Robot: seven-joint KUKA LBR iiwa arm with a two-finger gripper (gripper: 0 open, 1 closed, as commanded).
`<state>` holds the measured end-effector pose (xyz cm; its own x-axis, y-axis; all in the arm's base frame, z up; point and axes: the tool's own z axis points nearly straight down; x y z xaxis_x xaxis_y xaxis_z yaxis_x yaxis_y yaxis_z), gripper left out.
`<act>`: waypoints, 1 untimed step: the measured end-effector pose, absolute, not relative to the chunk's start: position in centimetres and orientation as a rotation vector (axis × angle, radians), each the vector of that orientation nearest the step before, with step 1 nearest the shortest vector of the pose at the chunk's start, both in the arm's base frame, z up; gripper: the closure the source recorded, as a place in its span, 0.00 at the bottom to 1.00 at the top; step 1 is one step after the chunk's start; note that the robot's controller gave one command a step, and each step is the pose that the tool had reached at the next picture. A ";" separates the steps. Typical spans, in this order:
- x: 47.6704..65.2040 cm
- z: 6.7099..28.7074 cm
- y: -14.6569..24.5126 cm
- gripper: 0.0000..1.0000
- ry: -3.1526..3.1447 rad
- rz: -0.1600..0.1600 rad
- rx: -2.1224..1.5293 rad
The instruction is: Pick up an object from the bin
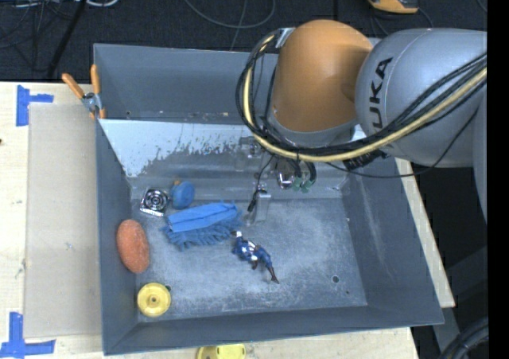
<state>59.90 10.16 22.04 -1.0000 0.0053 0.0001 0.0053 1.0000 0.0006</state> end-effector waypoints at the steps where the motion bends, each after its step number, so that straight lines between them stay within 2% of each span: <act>1: 59.9 22.0 10.2 0.00 -3.141 -0.001 -0.009</act>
Offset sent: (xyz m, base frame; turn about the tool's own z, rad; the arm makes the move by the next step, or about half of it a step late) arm 0.0093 0.0166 -0.0939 -0.1617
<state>59.90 10.16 22.04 -1.0000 0.0056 0.0001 0.0056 1.0000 0.0006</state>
